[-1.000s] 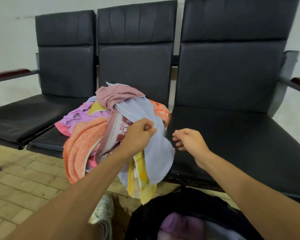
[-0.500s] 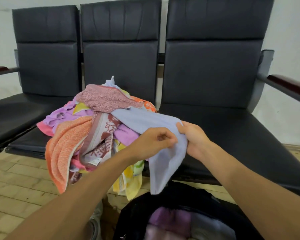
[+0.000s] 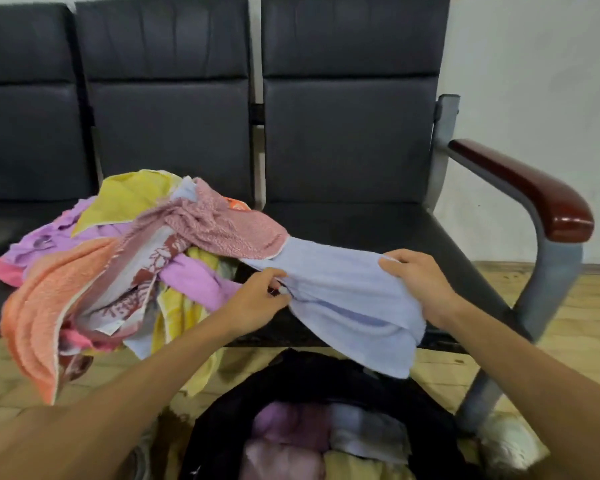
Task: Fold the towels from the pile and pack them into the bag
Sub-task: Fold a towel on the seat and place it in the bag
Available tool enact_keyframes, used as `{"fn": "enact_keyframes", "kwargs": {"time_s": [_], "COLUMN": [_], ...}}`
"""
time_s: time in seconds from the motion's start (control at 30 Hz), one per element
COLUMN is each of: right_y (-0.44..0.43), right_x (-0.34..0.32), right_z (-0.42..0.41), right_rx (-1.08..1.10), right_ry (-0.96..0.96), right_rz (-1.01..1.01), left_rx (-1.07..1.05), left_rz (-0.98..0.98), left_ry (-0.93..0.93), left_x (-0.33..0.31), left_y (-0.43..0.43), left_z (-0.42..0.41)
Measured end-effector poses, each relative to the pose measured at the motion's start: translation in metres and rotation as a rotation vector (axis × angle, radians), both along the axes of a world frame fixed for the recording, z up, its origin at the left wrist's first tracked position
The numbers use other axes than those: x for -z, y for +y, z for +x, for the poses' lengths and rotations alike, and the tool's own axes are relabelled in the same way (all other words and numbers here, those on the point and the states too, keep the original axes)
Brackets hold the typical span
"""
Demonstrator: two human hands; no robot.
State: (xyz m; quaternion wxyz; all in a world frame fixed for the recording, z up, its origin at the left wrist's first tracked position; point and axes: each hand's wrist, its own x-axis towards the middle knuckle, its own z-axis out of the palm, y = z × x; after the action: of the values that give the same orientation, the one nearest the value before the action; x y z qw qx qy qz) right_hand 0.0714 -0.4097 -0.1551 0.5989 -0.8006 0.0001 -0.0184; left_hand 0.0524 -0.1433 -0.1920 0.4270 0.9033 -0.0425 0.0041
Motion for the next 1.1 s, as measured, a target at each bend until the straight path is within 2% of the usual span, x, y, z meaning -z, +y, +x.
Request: {"fn": "enact_keyframes", "kwargs": {"time_s": [0.07, 0.1, 0.23, 0.3, 0.4, 0.5, 0.57, 0.67, 0.73, 0.83, 0.9, 1.03, 1.1], "right_y": [-0.007, -0.008, -0.007, -0.014, -0.022, -0.014, 0.000, 0.022, 0.033, 0.041, 0.043, 0.043, 0.039], "right_x": [0.008, 0.010, 0.007, 0.002, 0.002, 0.013, 0.022, 0.032, 0.037, 0.038, 0.039, 0.038, 0.034], "right_z": [-0.003, -0.004, -0.006, -0.005, -0.004, -0.005, -0.007, -0.012, -0.012, -0.012, -0.013, -0.012, -0.011], "right_rx": [-0.191, -0.288, -0.484, -0.470, -0.334, -0.214, -0.278, -0.362, -0.387, -0.373, -0.339, -0.329, -0.384], "right_ry": [-0.032, -0.027, 0.019, 0.069, 0.091, -0.054, -0.133, -0.247, -0.284, -0.276, -0.270, -0.263, -0.184], "right_rz": [-0.321, -0.460, -0.759, -0.835, -0.941, -0.979, -0.931, -1.007, -1.024, -0.949, -0.950, -1.075, -1.004], "left_rx": [-0.043, -0.054, -0.064, -0.082, -0.105, -0.070, -0.059, -0.069, -0.035, -0.020, 0.075, 0.379, 0.419], "left_rz": [-0.092, -0.064, 0.202, 0.325, 0.332, 0.469, 0.601, 0.669, 0.568, 0.181, -0.017, -0.129, -0.168], "left_ry": [0.073, 0.057, -0.158, -0.210, -0.186, -0.177, -0.188, -0.230, -0.288, -0.315, -0.256, -0.096, -0.078], "left_x": [0.007, 0.010, 0.010, 0.012, 0.016, 0.022, 0.025, 0.025, 0.026, 0.018, 0.010, 0.008, 0.009], "left_y": [-0.010, -0.013, -0.008, 0.000, 0.005, 0.004, 0.004, -0.001, -0.007, -0.015, -0.018, -0.024, -0.025], "left_z": [-0.003, -0.003, 0.004, 0.012, 0.017, 0.019, 0.021, 0.024, 0.025, 0.024, 0.020, 0.007, 0.005]}}
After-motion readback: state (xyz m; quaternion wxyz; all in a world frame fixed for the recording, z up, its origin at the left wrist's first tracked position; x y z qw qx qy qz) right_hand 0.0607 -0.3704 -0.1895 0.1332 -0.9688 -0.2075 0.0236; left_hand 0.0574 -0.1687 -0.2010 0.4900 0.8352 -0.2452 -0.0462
